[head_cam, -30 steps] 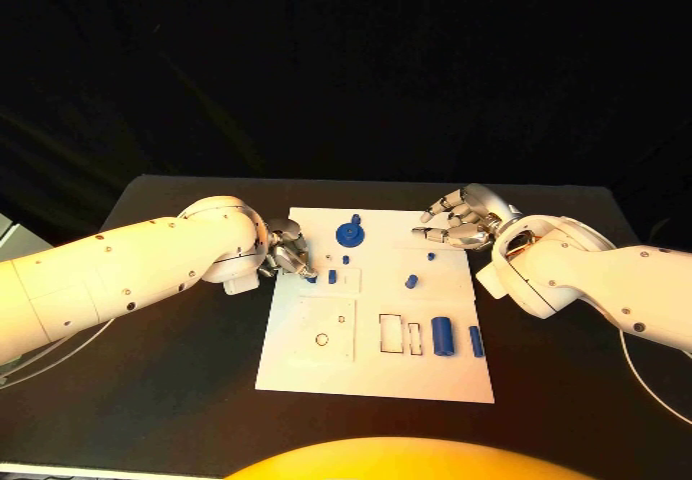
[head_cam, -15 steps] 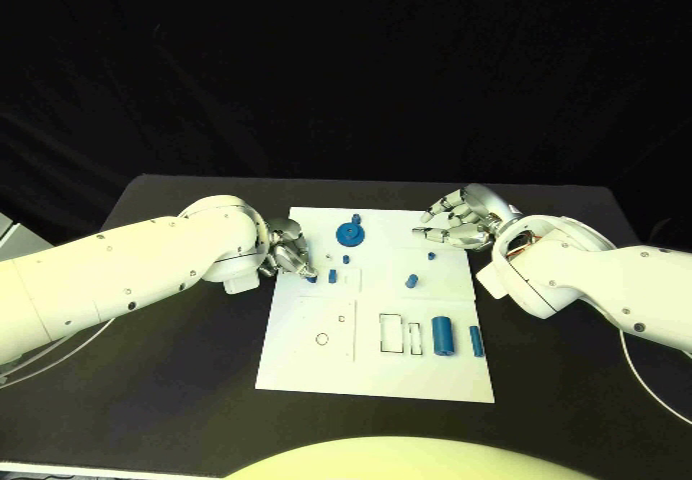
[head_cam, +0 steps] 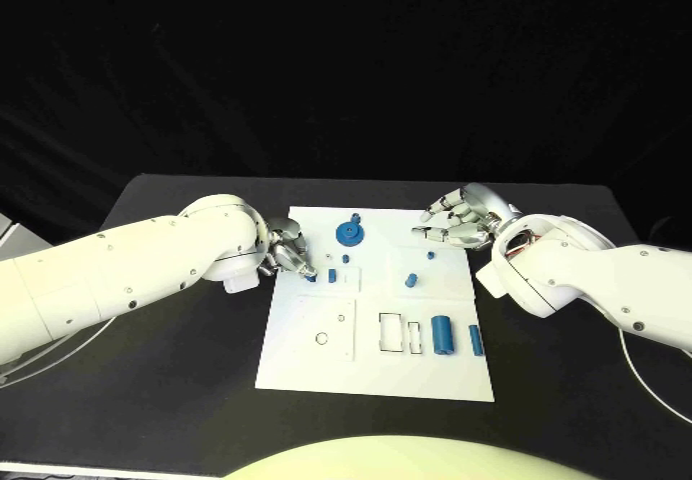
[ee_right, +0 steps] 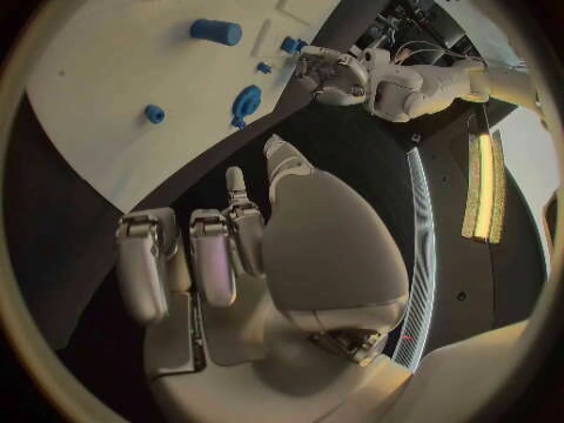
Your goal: Assemble the parts on the task board
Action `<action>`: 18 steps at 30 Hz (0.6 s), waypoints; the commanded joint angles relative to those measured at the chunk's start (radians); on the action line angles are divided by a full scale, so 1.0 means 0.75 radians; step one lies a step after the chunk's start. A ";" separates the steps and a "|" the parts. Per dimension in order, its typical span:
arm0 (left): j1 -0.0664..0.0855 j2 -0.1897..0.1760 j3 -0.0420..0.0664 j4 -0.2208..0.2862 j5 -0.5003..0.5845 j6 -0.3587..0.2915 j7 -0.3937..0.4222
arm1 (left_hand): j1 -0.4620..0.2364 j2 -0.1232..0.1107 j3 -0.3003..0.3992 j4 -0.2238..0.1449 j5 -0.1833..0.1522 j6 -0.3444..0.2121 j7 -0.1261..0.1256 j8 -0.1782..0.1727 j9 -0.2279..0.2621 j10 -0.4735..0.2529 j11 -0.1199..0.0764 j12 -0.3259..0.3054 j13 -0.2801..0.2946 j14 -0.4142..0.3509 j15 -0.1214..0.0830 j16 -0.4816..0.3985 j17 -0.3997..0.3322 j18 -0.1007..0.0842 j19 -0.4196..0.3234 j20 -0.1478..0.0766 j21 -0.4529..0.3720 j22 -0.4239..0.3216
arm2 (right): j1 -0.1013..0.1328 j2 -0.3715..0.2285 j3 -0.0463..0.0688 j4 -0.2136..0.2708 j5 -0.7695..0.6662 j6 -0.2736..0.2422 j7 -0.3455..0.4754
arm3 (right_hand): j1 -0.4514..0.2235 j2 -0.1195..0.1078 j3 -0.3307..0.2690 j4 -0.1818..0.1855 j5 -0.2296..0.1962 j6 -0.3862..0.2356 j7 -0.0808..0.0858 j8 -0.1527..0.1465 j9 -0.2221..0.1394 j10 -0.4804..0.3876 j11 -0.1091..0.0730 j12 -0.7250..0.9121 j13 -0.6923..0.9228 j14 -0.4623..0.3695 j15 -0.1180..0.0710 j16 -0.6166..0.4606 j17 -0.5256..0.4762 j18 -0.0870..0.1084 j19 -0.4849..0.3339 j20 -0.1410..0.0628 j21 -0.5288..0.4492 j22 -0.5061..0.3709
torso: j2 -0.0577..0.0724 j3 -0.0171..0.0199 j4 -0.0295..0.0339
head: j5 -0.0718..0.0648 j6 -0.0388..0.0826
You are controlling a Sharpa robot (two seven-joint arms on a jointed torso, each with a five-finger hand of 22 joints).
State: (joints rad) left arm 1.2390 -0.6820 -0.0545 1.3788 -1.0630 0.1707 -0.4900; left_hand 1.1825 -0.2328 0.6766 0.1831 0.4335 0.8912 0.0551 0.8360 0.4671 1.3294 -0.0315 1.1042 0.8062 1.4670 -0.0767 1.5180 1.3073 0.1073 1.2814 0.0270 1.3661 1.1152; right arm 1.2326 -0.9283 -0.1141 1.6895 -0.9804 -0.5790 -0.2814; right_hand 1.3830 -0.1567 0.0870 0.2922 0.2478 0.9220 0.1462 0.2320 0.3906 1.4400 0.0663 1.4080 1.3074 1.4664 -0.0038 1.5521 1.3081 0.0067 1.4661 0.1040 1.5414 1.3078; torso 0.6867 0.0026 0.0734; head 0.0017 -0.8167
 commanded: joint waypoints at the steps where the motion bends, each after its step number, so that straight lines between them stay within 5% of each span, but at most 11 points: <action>1: -0.005 0.007 -0.003 -0.001 0.031 0.062 -0.007 | -0.026 0.000 0.222 -0.234 0.011 0.028 -0.015 -0.005 0.001 0.014 -0.001 0.013 0.013 0.100 -0.012 0.008 0.190 -0.013 0.009 0.001 0.008 0.005 | -0.001 -0.001 0.000 0.003 -0.006 0.010 0.015 | -0.006 0.003 0.003 -0.001 0.005 -0.008 -0.002 0.008 0.001 0.005 -0.006 0.003 0.169 0.123 -0.009 -0.006 0.285 0.002 0.120 -0.013 -0.005 0.327 | 0.000 0.0004 -0.0001 | 0.000 -0.002; 18: -0.004 0.020 -0.003 -0.012 0.042 0.064 -0.004 | -0.067 0.014 0.185 -0.212 0.009 0.051 -0.029 -0.001 0.010 0.047 -0.010 0.046 0.069 0.107 -0.016 0.020 0.218 -0.014 0.010 -0.002 0.008 0.009 | -0.001 -0.003 0.000 0.005 -0.006 0.008 0.015 | -0.008 0.001 0.005 -0.002 0.007 -0.010 -0.003 0.009 0.001 0.003 -0.006 0.000 0.166 0.122 -0.009 -0.007 0.282 0.002 0.119 -0.014 -0.008 0.326 | 0.000 0.0008 -0.0001 | -0.004 -0.002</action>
State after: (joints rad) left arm 1.2403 -0.6714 -0.0538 1.3664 -1.0463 0.1918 -0.4929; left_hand 1.1376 -0.2255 0.6691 0.1755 0.4378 0.9110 0.0459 0.8362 0.4747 1.3586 -0.0391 1.1349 0.8577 1.4670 -0.0840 1.5288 1.3073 0.1074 1.2813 0.0270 1.3661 1.1215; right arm 1.2326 -0.9303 -0.1141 1.6910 -0.9802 -0.5791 -0.2813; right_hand 1.3830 -0.1567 0.0870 0.2923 0.2477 0.9220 0.1462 0.2320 0.3906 1.4400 0.0663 1.4080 1.3073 1.4664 -0.0038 1.5521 1.3078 0.0068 1.4661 0.1040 1.5414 1.3076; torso 0.6866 0.0030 0.0728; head -0.0007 -0.8181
